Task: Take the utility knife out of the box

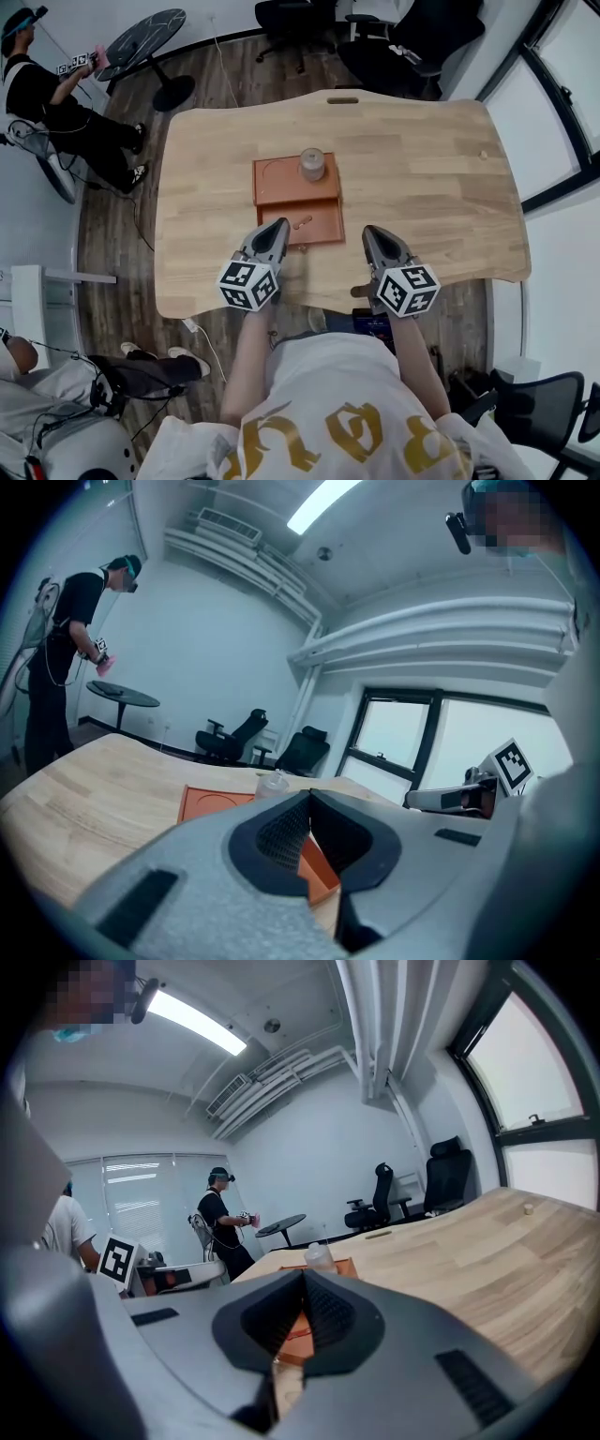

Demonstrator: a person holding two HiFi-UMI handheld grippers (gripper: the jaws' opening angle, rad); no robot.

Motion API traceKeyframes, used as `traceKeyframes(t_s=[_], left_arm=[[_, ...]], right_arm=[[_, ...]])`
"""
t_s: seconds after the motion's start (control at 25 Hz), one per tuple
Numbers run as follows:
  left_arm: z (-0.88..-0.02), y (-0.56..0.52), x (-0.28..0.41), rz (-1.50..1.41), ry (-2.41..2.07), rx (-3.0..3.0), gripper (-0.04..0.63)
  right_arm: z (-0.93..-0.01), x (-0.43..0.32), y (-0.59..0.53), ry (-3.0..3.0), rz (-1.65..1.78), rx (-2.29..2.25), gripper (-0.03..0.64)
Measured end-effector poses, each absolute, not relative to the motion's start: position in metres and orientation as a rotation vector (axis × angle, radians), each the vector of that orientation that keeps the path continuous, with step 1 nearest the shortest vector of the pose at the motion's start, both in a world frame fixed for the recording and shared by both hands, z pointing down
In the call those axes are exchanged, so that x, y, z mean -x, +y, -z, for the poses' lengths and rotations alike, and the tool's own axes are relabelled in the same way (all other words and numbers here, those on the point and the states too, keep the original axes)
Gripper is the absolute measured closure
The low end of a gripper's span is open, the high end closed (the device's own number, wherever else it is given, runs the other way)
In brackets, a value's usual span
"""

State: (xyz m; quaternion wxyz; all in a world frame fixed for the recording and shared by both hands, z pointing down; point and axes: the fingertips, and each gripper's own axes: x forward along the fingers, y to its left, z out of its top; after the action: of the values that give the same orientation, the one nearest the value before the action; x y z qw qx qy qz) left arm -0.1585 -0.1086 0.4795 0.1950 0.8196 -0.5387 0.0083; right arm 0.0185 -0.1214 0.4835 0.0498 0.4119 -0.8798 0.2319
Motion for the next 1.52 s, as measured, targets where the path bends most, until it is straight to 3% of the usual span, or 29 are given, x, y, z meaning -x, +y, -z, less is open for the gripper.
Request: traceKeyframes(t_s=[0.52, 1.16, 1.52], left_arm=[[-0.484, -0.136, 0.174, -0.046, -1.537, -2.288, 0.586], [-0.548, -0.146, 0.168, -0.193, -1.450, -2.169, 0.586], [-0.586, -0.158, 0.160, -0.450, -1.310, -2.159, 0.586]], right_arm=[[-0.493, -0.007, -0.152, -2.682, -0.726, -1.237, 0.606], [-0.535, -0.019, -0.157, -2.590, -0.827, -1.220, 0.606], [-0.566, -0.018, -0.173, -2.518, -0.893, -1.202, 0.606]])
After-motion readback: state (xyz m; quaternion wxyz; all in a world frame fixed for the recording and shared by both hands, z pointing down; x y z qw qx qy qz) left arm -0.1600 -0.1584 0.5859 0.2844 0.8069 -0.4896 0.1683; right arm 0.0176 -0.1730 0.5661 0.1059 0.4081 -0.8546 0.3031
